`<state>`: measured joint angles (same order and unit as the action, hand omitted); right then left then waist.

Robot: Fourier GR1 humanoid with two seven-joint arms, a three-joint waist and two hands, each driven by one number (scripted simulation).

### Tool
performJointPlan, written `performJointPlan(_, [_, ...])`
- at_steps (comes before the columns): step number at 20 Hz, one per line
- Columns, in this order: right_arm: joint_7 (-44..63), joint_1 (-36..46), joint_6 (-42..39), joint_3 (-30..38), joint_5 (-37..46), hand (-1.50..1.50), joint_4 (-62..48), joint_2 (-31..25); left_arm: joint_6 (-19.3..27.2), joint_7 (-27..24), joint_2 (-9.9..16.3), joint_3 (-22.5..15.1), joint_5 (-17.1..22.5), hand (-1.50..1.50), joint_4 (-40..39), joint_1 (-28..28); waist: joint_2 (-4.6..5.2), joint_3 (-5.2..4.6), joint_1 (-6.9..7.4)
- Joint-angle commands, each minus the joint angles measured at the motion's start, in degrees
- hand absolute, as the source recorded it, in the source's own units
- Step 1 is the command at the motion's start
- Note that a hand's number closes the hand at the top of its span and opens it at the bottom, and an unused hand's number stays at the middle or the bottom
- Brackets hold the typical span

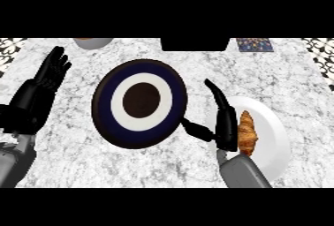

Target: Pick the croissant from the plate and place it in the plate

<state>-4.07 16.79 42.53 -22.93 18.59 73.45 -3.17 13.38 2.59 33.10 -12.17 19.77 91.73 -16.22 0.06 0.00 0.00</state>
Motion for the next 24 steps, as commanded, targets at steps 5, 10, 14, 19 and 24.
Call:
performJointPlan(5, [25.49,0.96,-6.43,-1.21,16.39,-1.5,12.05,-10.37,-2.72,-2.02,-0.36,2.45,-0.35,0.0,-0.72,2.82,-0.76,-0.23,-0.93])
performJointPlan(10, [42.76,3.06,-23.09,-2.68,19.52,-1.5,11.04,-16.35,-1.51,-1.61,-0.9,2.44,-1.21,0.0,-2.2,1.43,-0.98,-0.47,-1.96])
performJointPlan(14, [55.27,6.41,-39.44,-3.51,15.21,-1.5,15.95,-19.1,-1.36,-1.32,-1.26,2.1,-1.67,0.0,-2.18,1.41,-1.05,-0.41,-1.84])
performJointPlan(19, [69.67,10.14,-54.1,-3.36,8.55,-1.5,18.73,-17.59,-2.34,0.65,-1.65,2.12,-0.6,0.0,0.16,1.07,-0.5,-0.15,-0.16])
performJointPlan(24, [75.5,10.43,-58.58,-1.9,6.73,-1.5,19.69,-17.15,-3.41,-1.54,-2.32,3.15,-1.97,0.0,-0.8,2.22,-0.21,-0.06,0.03])
